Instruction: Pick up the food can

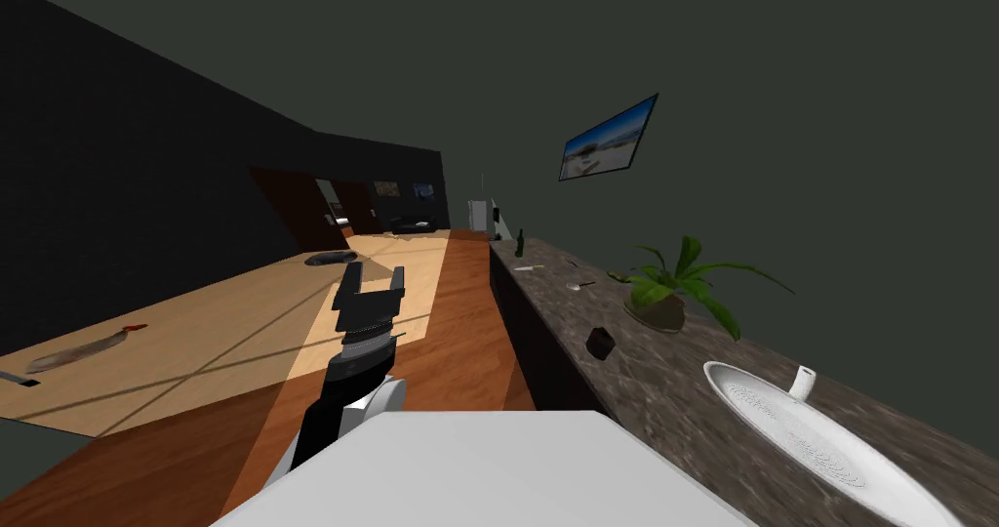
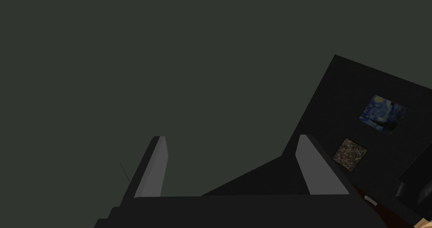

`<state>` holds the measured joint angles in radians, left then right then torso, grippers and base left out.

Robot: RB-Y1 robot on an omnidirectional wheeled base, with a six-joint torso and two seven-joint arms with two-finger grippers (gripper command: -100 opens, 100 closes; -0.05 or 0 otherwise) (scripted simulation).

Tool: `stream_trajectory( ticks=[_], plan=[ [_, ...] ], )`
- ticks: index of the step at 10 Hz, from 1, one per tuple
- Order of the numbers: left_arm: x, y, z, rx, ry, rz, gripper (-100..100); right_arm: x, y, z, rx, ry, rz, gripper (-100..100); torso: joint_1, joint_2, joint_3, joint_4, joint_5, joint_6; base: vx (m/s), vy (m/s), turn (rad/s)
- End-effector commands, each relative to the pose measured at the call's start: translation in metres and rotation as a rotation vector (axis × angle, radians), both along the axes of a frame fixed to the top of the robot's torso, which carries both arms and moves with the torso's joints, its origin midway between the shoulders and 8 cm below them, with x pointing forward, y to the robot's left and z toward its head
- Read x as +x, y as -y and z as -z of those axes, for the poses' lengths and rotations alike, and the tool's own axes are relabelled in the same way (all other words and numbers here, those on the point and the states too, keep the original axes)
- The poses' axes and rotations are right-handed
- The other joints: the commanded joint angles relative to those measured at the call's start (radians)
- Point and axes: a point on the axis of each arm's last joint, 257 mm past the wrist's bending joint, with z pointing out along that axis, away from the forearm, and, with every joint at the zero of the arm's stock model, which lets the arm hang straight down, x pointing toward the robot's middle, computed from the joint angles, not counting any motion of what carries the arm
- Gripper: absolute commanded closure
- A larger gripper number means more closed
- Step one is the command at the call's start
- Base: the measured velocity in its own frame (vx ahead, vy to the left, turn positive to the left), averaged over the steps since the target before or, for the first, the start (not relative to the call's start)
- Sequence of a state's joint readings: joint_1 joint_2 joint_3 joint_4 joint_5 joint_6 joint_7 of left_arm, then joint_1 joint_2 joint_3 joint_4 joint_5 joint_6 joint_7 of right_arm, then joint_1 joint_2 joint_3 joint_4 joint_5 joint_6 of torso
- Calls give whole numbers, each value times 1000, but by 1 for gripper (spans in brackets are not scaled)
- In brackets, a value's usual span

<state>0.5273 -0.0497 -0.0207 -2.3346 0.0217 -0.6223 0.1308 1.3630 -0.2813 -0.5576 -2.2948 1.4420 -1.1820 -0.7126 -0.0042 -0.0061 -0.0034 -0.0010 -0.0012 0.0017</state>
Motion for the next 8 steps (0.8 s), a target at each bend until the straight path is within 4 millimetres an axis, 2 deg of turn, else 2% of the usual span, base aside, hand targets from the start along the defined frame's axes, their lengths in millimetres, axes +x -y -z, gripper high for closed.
stream_trajectory(
  ticks=[1,2,4,6,7,8],
  plan=[
    [0,0,0,0,0,0,0,-25,13,4,-41,-87,7,-100,0,0,0,0,0,0,50,-17,317],
    [0,0,0,0,0,0,0,-28,15,7,-56,-100,1,-100,0,-1,0,0,0,-1,50,-27,164],
    [0,0,0,0,0,0,0,-69,41,9,-123,-239,15,-100,-1,-2,-1,0,0,-1,77,-26,384],
    [0,0,0,0,0,0,0,-73,45,11,-142,-252,10,-100,0,-4,-2,-1,0,0,62,-25,60],
    [0,0,0,0,0,0,0,-91,59,9,-177,-315,17,-100,1,-2,-1,0,0,1,43,-16,285],
    [0,0,0,0,0,0,0,-93,60,10,-182,-319,16,-100,1,-1,-1,0,0,-1,54,-26,153]
  ],
)
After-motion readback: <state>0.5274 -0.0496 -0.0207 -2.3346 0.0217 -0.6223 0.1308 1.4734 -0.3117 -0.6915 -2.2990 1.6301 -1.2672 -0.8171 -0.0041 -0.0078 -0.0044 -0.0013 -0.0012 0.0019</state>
